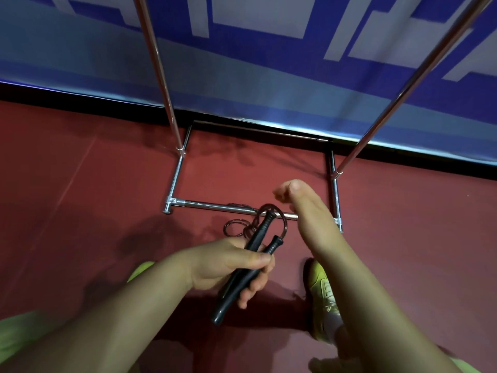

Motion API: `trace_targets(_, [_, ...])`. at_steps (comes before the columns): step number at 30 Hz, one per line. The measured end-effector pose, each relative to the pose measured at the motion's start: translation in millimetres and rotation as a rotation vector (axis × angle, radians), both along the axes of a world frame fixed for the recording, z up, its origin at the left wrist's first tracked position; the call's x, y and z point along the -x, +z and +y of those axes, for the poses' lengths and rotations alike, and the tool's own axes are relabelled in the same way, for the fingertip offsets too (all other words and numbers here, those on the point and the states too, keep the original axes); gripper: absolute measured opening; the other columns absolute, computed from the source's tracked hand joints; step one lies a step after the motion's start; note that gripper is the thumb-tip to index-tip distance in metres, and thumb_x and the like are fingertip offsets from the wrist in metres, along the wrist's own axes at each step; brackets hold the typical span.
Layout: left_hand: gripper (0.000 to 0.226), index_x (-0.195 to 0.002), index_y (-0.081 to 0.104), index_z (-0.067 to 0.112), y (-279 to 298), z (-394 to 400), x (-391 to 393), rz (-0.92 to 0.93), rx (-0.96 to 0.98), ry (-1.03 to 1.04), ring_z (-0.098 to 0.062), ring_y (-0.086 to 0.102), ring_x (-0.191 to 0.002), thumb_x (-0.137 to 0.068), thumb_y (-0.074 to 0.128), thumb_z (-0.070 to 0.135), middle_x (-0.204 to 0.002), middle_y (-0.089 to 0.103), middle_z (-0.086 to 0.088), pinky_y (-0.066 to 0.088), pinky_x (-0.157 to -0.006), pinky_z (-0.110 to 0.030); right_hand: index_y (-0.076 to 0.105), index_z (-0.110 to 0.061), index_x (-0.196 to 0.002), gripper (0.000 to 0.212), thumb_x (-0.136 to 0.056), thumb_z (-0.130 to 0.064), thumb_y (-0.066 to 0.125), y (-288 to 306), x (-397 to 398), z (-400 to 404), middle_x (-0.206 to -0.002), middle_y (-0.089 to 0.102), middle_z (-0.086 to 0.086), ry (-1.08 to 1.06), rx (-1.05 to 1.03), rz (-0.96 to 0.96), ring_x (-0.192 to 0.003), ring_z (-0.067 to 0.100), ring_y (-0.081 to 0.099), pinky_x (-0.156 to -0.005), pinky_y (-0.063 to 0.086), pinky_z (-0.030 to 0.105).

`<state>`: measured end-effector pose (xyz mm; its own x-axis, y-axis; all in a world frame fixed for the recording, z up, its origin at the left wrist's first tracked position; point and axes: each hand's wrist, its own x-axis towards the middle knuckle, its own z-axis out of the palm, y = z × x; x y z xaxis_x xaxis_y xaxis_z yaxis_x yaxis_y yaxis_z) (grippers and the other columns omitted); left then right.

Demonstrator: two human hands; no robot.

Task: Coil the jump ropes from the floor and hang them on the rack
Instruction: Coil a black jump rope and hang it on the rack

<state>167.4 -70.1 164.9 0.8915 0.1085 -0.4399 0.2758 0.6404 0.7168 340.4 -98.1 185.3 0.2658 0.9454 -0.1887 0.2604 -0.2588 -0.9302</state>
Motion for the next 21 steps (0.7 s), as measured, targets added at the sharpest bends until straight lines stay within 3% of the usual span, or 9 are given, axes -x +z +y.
trace_targets(2, [0.028,-0.083,0.058,0.013,0,4,5,-0.027,0.072,0.044,-0.011,0.055,-0.046,-0.078,0.07,0.037,-0.059,0.056,0.0,0.052,-0.048,-0.026,0.066,-0.027,-0.102,0.039,-0.095,-0.042,0.031,0,-1,-2,-0.109,0.065,-0.016,0.18,-0.047,0.006,-0.107,-0.009,0.054,-0.089,0.034,0.004])
trace_targets(4, [0.023,-0.082,0.064,0.014,1,9,8,-0.031,0.097,0.074,-0.012,0.054,-0.045,-0.072,0.072,0.033,-0.059,0.055,-0.002,0.053,-0.048,-0.027,0.067,-0.025,-0.105,0.041,-0.096,-0.045,0.032,-3,0,-3,-0.114,0.066,-0.009,0.298,-0.045,0.044,-0.111,-0.002,0.056,-0.094,0.036,0.009])
trace_targets(8, [0.03,-0.091,0.057,0.008,1,13,11,0.008,0.102,0.081,-0.01,0.049,-0.045,-0.071,0.066,0.028,-0.059,0.05,0.001,0.052,-0.048,-0.028,0.066,-0.002,-0.094,0.064,-0.09,-0.055,0.031,-13,0,-6,-0.099,0.065,0.016,0.422,-0.012,-0.043,-0.098,0.022,0.059,-0.091,0.043,0.032])
trace_targets(11, [0.03,-0.092,0.056,0.009,-1,15,12,0.014,0.101,0.081,-0.012,0.054,-0.052,-0.067,0.068,0.021,-0.065,0.055,-0.001,0.054,-0.053,-0.03,0.064,-0.001,-0.088,0.066,-0.09,-0.058,0.029,-14,-1,-5,-0.092,0.062,0.016,0.437,0.006,-0.096,-0.09,0.025,0.058,-0.086,0.044,0.04])
trace_targets(14, [0.027,-0.092,0.056,0.011,2,18,13,0.035,0.081,0.05,-0.01,0.051,-0.053,-0.069,0.068,0.017,-0.067,0.053,0.0,0.05,-0.051,-0.026,0.058,-0.024,-0.058,0.056,-0.093,-0.062,0.037,-9,1,-6,-0.06,0.052,-0.009,0.395,0.032,-0.139,-0.06,0.004,0.049,-0.063,0.041,0.023])
trace_targets(16, [0.019,-0.09,0.054,0.011,4,18,10,0.089,-0.01,0.017,-0.006,0.046,-0.05,-0.077,0.063,0.02,-0.063,0.05,0.004,0.043,-0.048,-0.021,0.048,-0.023,-0.047,0.056,-0.085,-0.062,0.038,-8,5,-6,-0.043,0.04,-0.011,0.339,0.097,-0.192,-0.044,0.003,0.037,-0.051,0.031,0.019])
trace_targets(18, [0.016,-0.087,0.053,0.011,3,17,7,0.175,-0.119,0.032,-0.006,0.046,-0.049,-0.08,0.061,0.023,-0.061,0.051,0.005,0.042,-0.048,-0.022,0.036,-0.019,-0.05,0.055,-0.084,-0.063,0.036,-13,8,-5,-0.044,0.03,-0.009,0.302,0.142,-0.27,-0.043,0.006,0.027,-0.049,0.027,0.027])
trace_targets(21, [0.017,-0.081,0.05,0.012,1,16,6,0.202,-0.144,0.078,-0.007,0.047,-0.048,-0.082,0.062,0.024,-0.058,0.052,0.006,0.043,-0.049,-0.022,0.038,-0.013,-0.056,0.067,-0.088,-0.071,0.031,-17,9,-4,-0.05,0.031,-0.003,0.248,0.198,-0.197,-0.047,0.011,0.029,-0.053,0.029,0.032])
